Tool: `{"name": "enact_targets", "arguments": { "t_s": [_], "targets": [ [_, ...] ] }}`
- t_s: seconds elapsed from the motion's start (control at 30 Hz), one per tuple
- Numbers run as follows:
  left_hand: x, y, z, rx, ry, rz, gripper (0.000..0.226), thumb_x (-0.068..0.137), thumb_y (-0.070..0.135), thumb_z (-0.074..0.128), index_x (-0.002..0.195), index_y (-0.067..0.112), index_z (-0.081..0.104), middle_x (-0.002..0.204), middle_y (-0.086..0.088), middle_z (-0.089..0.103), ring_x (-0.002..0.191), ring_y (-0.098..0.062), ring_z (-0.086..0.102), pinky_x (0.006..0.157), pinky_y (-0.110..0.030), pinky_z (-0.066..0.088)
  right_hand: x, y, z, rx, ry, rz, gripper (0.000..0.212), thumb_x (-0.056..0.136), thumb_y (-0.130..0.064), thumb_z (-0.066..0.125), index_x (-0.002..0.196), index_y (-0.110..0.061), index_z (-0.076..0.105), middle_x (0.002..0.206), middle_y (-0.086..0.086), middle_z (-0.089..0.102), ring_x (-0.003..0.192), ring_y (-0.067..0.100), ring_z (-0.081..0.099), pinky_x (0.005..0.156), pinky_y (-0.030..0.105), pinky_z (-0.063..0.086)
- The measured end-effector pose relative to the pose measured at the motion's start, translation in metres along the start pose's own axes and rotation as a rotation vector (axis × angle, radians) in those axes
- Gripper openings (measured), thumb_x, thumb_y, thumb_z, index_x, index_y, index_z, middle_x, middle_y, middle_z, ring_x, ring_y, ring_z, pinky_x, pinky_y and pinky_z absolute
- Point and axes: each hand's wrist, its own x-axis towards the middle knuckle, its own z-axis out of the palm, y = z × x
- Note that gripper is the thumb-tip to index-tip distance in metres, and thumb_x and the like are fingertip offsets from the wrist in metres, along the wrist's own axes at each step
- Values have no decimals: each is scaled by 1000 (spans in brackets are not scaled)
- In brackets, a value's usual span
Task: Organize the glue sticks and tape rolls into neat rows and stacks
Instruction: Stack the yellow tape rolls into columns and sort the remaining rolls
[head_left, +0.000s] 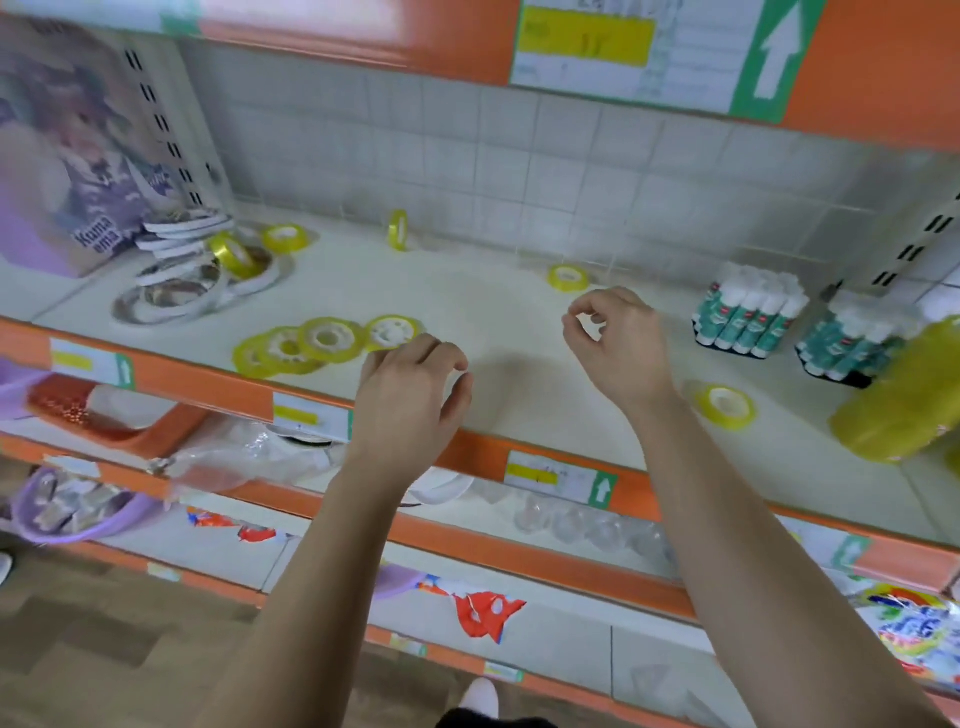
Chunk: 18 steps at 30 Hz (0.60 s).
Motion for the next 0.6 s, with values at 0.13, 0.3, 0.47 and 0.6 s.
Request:
{"name": "enact_targets", "arguments": {
  "t_s": [0.13, 0.3, 0.47, 0.6],
  "targets": [
    [16, -12, 5, -22, -7, 3, 25, 87, 31, 48, 91, 15, 67, 89, -2, 66, 75, -29, 64, 76, -39, 46, 33, 12, 23, -39, -50, 38, 14, 84, -18, 66, 93, -8, 72, 96, 12, 66, 88, 31, 63, 81, 38, 50],
    [30, -22, 11, -58, 26, -10, 26, 87, 31, 47, 91, 16, 68, 89, 2, 66, 77, -25, 64, 79, -35, 39, 64, 26, 46, -191, -174, 90, 26, 90, -17, 61, 112, -5, 68, 116, 16, 61, 111, 33, 55, 95, 34, 40],
    [36, -34, 10, -76, 26, -32, 22, 88, 30, 51, 90, 17, 68, 89, 3, 66, 75, -23, 63, 80, -35, 39, 78, 33, 62, -270, -173, 210, 33, 91, -20, 56, 121, -6, 62, 125, 16, 55, 119, 36, 47, 99, 38, 40],
    [42, -45, 9, -78, 19, -21, 12, 86, 24, 59, 90, 16, 68, 89, 4, 66, 73, -21, 62, 79, -35, 40, 83, 38, 66, -361, -220, 260, 36, 92, -22, 55, 123, -5, 63, 124, 19, 54, 118, 39, 48, 100, 39, 40]
  ]
}}
